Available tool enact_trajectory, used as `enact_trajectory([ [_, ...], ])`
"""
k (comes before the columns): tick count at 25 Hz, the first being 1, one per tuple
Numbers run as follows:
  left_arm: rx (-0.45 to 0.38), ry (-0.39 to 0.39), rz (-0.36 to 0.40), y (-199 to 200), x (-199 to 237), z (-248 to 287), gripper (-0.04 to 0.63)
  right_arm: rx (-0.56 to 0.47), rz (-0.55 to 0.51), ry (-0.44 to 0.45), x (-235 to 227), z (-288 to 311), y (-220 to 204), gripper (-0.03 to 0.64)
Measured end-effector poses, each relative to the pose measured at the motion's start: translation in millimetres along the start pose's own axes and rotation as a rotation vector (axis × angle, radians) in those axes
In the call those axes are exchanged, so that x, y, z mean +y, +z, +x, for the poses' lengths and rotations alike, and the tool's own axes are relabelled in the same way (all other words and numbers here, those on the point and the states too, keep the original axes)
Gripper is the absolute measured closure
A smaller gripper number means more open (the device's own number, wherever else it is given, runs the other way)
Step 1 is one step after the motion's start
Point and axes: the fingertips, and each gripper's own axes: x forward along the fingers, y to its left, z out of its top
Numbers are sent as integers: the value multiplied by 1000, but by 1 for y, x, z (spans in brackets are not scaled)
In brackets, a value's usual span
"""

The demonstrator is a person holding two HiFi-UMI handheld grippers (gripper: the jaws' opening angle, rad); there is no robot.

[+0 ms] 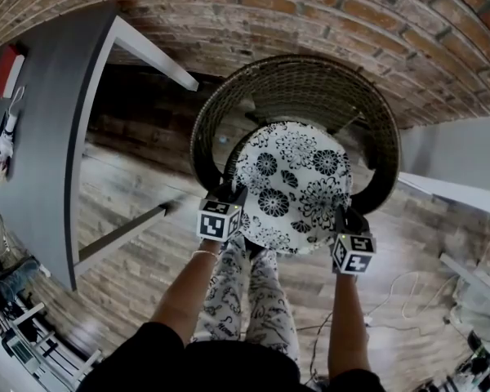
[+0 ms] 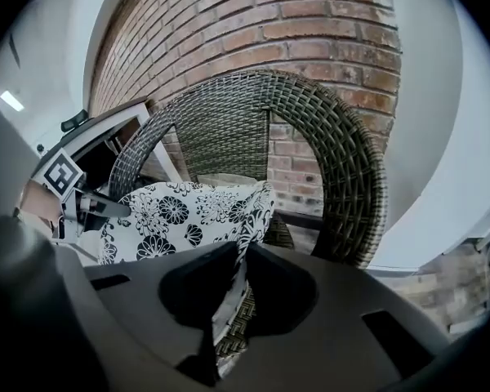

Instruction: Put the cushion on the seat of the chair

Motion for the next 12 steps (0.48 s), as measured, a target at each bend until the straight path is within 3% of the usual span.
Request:
enact_trajectory([
  [12,16,43,27,-6,21,-9,486,49,-23,-50,3,-2,-12,512],
])
